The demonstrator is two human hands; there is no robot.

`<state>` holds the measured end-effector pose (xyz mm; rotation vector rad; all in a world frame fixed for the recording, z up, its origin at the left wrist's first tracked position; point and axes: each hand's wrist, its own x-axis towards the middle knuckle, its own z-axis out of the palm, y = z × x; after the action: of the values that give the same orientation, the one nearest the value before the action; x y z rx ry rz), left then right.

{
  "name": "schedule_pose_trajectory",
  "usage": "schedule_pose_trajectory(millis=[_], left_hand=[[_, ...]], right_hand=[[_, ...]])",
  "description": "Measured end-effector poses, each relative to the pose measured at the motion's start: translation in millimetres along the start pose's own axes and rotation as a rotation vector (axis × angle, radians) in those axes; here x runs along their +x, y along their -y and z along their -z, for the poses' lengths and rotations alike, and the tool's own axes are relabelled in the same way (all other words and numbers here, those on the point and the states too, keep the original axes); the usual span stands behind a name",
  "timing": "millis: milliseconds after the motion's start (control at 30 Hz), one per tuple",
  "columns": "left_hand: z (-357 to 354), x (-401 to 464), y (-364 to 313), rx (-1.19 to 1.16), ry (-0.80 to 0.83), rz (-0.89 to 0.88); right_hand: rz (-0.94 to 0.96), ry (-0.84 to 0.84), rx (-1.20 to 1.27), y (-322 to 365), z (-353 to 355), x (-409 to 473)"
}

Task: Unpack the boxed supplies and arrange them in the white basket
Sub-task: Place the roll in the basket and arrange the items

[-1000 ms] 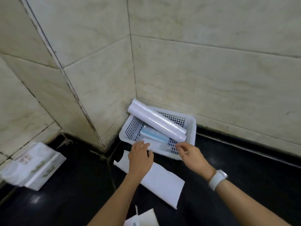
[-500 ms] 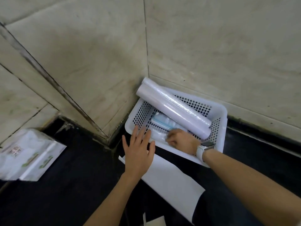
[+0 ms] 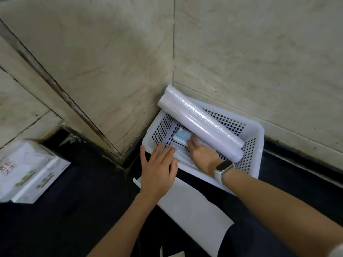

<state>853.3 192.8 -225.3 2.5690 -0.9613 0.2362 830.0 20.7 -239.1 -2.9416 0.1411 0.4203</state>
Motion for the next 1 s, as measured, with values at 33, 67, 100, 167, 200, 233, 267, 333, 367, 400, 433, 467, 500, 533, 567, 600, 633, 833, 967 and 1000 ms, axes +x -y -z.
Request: schedule_pose_trajectory(millis=[33,67,100,167,200,233,267,333,367,400,433,467,500,533,567,600,633,833,967,1000], left_hand=[[-0.2,-0.1,0.4,-0.002,-0.006,-0.006],[-0.7,0.3,1.1,-0.002,-0.016,-0.014],[-1.3,0.9,2.1,-0.004,-0.028,-0.024],[-3.0,1.4,3.5,-0.019,-0.054,-0.036],[-3.6,1.3,4.2,-0.030,-0.065,-0.038],[-4.6,1.4,4.3,-0.042,-0.074,-0.037],[-5.3,1.3,4.1,-0.049,-0.081,-0.034],[-5.6,0.9,2.4,-0.055,-0.086,-0.026],[-5.3,0.8,1.6,-0.058,-0.083,-0.023],[-4.8,0.8,1.1,-0.061,-0.080,-0.021],[-4.2,0.7,1.2,-0.063,-0.074,-0.021],[-3.7,0.7,1.7,-0.064,-0.068,-0.022],[-3.4,0.7,2.3,-0.063,-0.061,-0.025],[-3.4,0.6,2.8,-0.062,-0.055,-0.025],[-3.7,0.5,3.1,-0.063,-0.050,-0.024],[-3.9,0.5,3.2,-0.067,-0.047,-0.021],[-4.3,0.6,3.1,-0.071,-0.046,-0.018],[-4.3,0.7,1.8,-0.078,-0.046,-0.014],[-3.8,-0.2,3.1,-0.083,-0.047,-0.017],[-3.5,-0.6,3.1,-0.082,-0.038,-0.013]], right_hand=[[-0.005,0.018,0.019,-0.3,-0.7,1.3],[-0.003,0.049,0.049,-2.1,-0.5,1.9],[0.010,0.089,0.078,-5.5,0.2,1.9],[0.067,0.151,0.123,-13.0,2.8,-1.6],[0.100,0.161,0.154,-15.4,3.3,-4.8],[0.120,0.160,0.188,-16.7,3.3,-8.5],[0.129,0.155,0.220,-16.6,2.2,-12.4],[0.120,0.158,0.265,-16.1,-0.3,-17.3],[0.111,0.167,0.280,-16.1,-0.5,-18.0],[0.104,0.169,0.293,-15.9,0.0,-17.9],[0.102,0.159,0.310,-16.2,0.8,-17.7],[0.102,0.143,0.331,-16.3,2.1,-17.7],[0.102,0.130,0.350,-16.4,3.8,-18.4],[0.104,0.126,0.364,-16.8,4.9,-19.4],[0.109,0.129,0.372,-16.8,5.9,-20.9],[0.115,0.139,0.373,-16.8,6.6,-22.0],[0.120,0.152,0.371,-16.5,7.8,-23.0],[0.012,0.362,0.478,-5.8,20.5,-26.7],[0.018,0.487,0.518,-2.5,30.2,-28.3],[0.028,0.495,0.533,-3.5,33.3,-30.0]])
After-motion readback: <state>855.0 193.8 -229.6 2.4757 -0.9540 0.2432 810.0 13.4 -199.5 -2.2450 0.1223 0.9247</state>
